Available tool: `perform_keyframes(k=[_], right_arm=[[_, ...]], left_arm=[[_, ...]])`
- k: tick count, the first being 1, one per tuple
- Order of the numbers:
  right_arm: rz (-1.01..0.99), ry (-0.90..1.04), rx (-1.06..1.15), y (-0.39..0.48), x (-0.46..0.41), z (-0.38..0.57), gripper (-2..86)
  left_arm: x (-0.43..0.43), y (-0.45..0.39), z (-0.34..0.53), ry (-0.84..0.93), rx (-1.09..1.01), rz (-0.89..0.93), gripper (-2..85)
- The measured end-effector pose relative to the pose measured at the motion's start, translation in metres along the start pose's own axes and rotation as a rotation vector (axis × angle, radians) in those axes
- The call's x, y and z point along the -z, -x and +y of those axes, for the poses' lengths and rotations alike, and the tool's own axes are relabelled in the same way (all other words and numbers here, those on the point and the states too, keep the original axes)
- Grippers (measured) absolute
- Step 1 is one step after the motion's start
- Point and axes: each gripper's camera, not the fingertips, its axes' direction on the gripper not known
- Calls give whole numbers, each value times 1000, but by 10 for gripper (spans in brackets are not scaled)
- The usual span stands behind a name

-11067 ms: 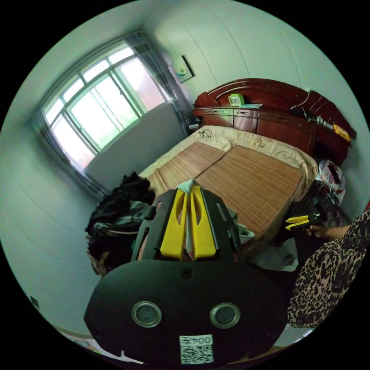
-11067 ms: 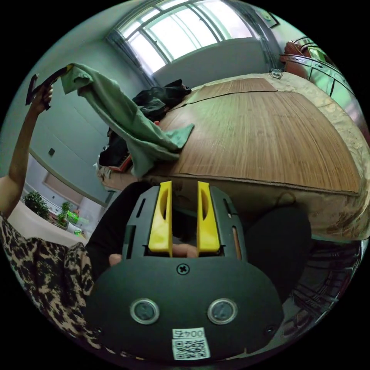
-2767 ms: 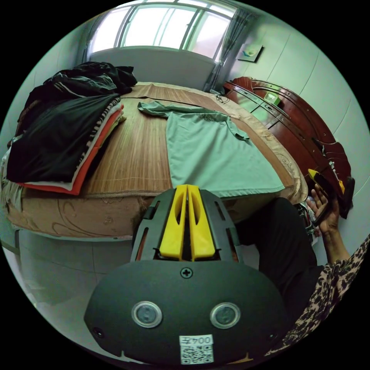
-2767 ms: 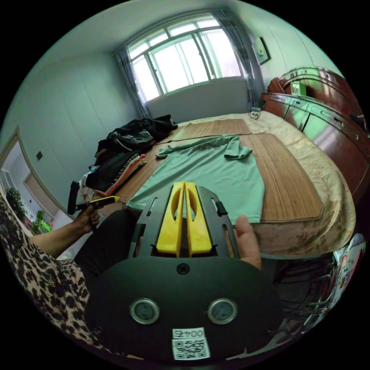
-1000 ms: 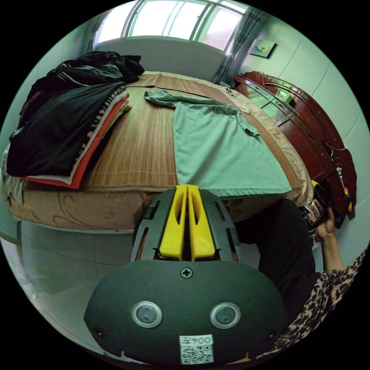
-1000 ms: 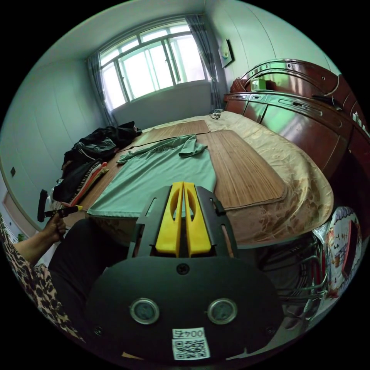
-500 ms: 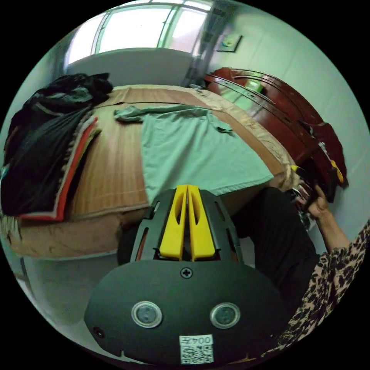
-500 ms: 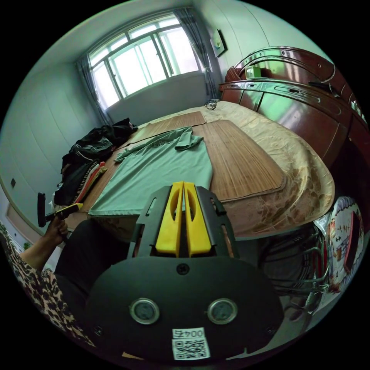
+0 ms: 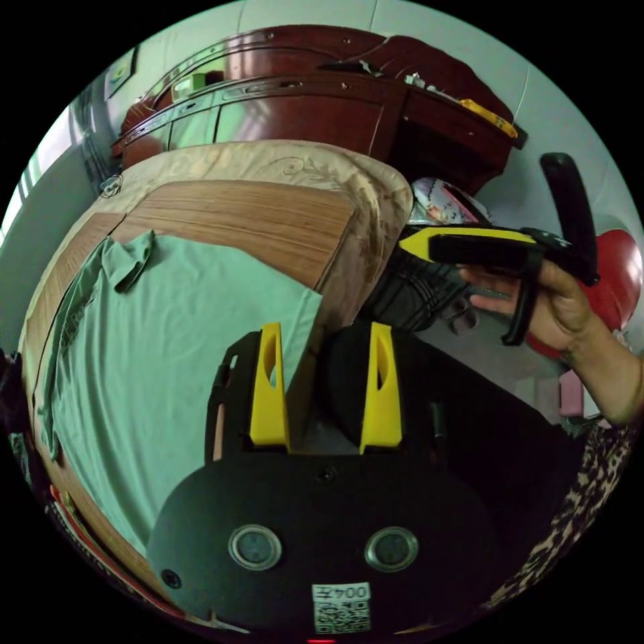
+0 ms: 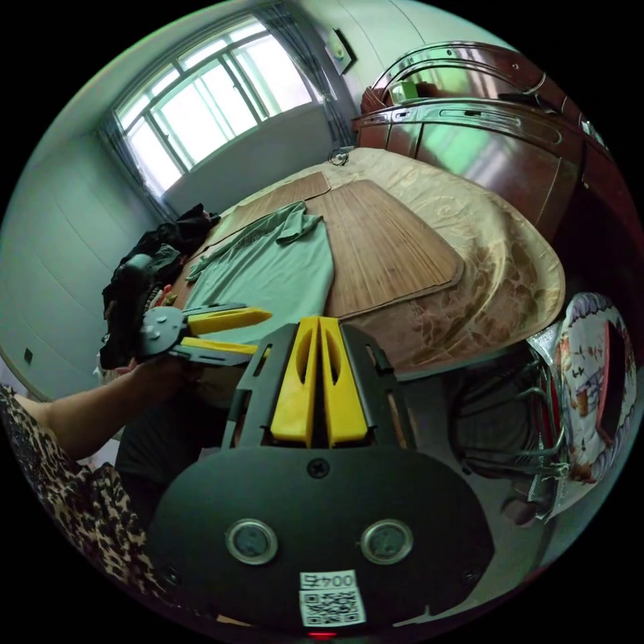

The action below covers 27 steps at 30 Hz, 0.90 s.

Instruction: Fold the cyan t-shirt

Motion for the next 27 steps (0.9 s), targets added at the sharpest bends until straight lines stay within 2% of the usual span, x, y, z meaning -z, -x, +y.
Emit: perform_keyframes(k=[5, 10, 16, 18, 21, 27], right_arm=[[-28, 18, -24, -18, 4, -4, -8], [-37, 47, -20, -28, -4, -16, -8], [-70, 37, -25, -30, -10, -34, -8], [-108, 69, -43, -33, -15, -40, -7], [-235, 143, -87, -38, -27, -50, -6], [-296, 182, -66, -22, -49, -66, 21]], left_arm=[[-28, 17, -30, 69, 30, -64, 120], [-34, 60, -37, 65, 157, 32, 56], [4, 163, 23, -158, 645, 163, 28], [18, 193, 56, -189, 737, 169, 28], [34, 204, 82, -208, 735, 141, 28], [48, 205, 118, -194, 719, 113, 25]])
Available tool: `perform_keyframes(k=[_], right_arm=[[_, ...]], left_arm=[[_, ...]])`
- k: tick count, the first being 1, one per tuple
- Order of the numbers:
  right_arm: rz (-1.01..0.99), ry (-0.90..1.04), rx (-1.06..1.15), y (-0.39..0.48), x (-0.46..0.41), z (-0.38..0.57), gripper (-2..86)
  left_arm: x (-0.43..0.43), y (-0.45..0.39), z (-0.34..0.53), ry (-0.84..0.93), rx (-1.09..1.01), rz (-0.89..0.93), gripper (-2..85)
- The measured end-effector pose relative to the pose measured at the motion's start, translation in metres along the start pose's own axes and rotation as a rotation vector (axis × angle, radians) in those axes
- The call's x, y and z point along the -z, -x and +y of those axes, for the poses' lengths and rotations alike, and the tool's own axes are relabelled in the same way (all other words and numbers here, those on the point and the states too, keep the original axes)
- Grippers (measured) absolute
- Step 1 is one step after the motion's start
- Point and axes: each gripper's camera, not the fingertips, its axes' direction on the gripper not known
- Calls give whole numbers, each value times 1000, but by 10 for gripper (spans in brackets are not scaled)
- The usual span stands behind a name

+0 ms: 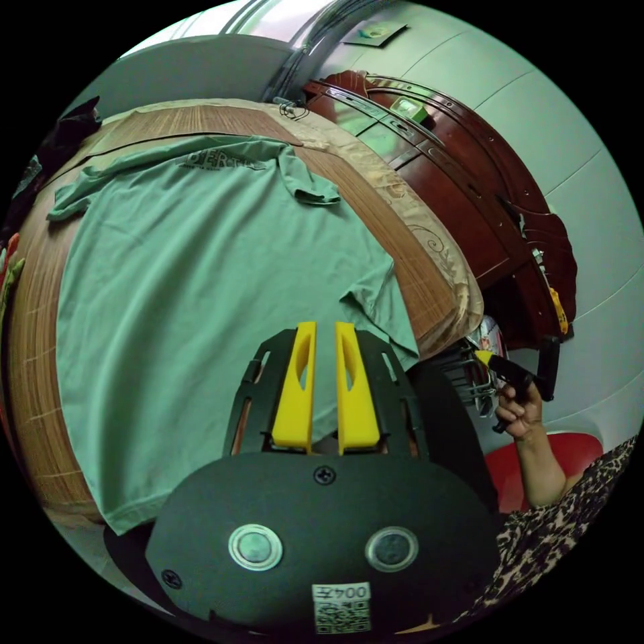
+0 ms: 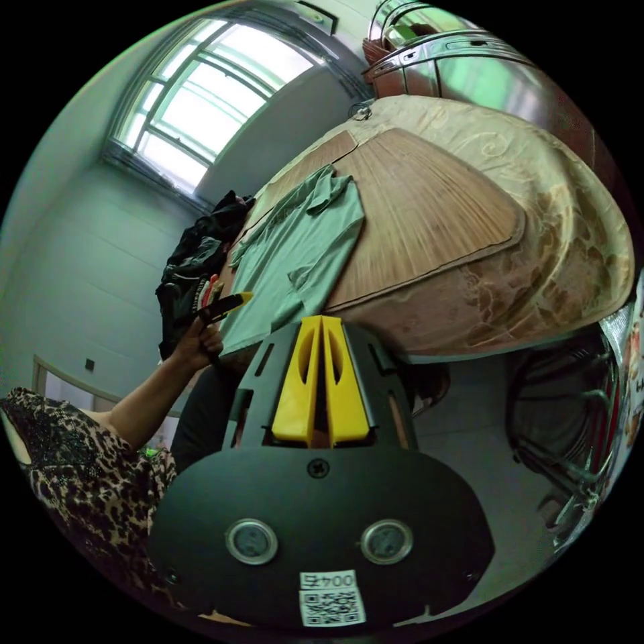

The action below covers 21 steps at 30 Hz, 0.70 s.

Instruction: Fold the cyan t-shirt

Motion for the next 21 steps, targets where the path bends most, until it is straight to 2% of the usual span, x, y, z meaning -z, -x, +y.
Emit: perform_keyframes(k=[6, 10, 12, 14, 19, 21], right_arm=[[6, 115, 129, 37, -50, -39, 166], [107, 225, 266, 77, -104, -72, 257], [166, 261, 318, 95, -127, -83, 269], [216, 287, 371, 111, -149, -92, 263], [397, 314, 500, 140, -200, -104, 71], [439, 338, 532, 146, -214, -104, 66]], left_arm=[[26, 5, 16, -32, -34, -67, 20], [67, 35, 41, -60, -7, -139, 19], [94, 60, 59, -83, 48, -193, 19], [110, 80, 72, -84, 93, -240, 19], [131, 118, 93, -65, 178, -314, 20], [131, 131, 95, -43, 219, -285, 22]])
